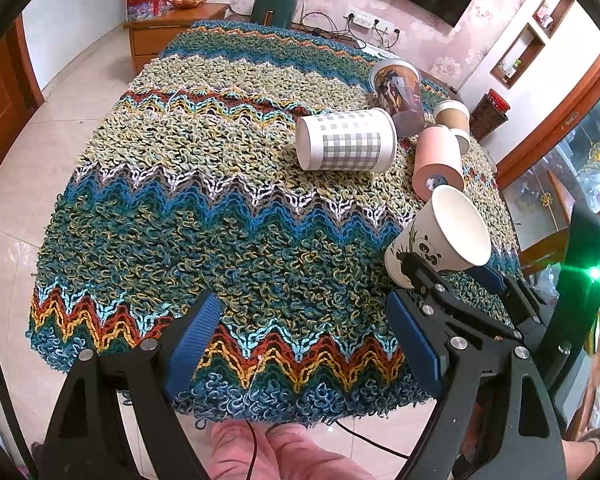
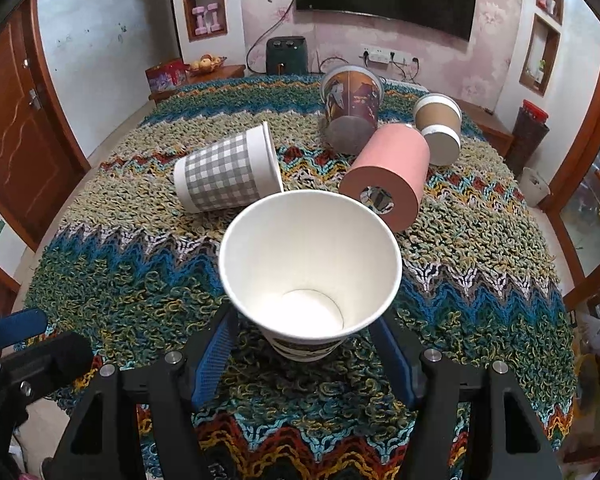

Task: Flip cup upright
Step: 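Turn the panda cup opening-up and lower it onto the cloth with the right gripper, then open the right gripper to release the cup on the cloth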

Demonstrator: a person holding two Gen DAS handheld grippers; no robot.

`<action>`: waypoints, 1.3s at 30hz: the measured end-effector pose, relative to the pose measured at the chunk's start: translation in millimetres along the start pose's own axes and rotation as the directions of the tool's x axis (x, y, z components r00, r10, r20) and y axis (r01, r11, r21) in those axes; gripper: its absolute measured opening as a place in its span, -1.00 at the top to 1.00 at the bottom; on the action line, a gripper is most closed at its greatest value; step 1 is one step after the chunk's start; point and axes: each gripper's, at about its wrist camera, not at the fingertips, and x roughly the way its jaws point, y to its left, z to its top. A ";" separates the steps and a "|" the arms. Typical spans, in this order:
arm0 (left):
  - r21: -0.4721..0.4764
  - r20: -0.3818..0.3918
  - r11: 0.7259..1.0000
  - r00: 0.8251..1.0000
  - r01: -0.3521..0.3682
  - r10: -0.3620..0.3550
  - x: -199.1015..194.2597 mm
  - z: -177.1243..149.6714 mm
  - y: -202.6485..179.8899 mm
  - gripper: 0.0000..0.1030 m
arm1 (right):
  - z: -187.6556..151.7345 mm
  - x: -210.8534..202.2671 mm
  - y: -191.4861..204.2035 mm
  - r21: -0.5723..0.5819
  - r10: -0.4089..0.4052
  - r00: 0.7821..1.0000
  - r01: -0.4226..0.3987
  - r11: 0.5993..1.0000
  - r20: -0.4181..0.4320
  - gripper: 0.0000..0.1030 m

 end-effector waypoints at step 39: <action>0.147 0.037 0.981 0.992 -0.124 0.120 -101.8 95.7 -72.1 -0.70 | 100.3 -135.5 -33.3 0.075 -0.045 0.993 0.053 0.996 -0.111 -0.40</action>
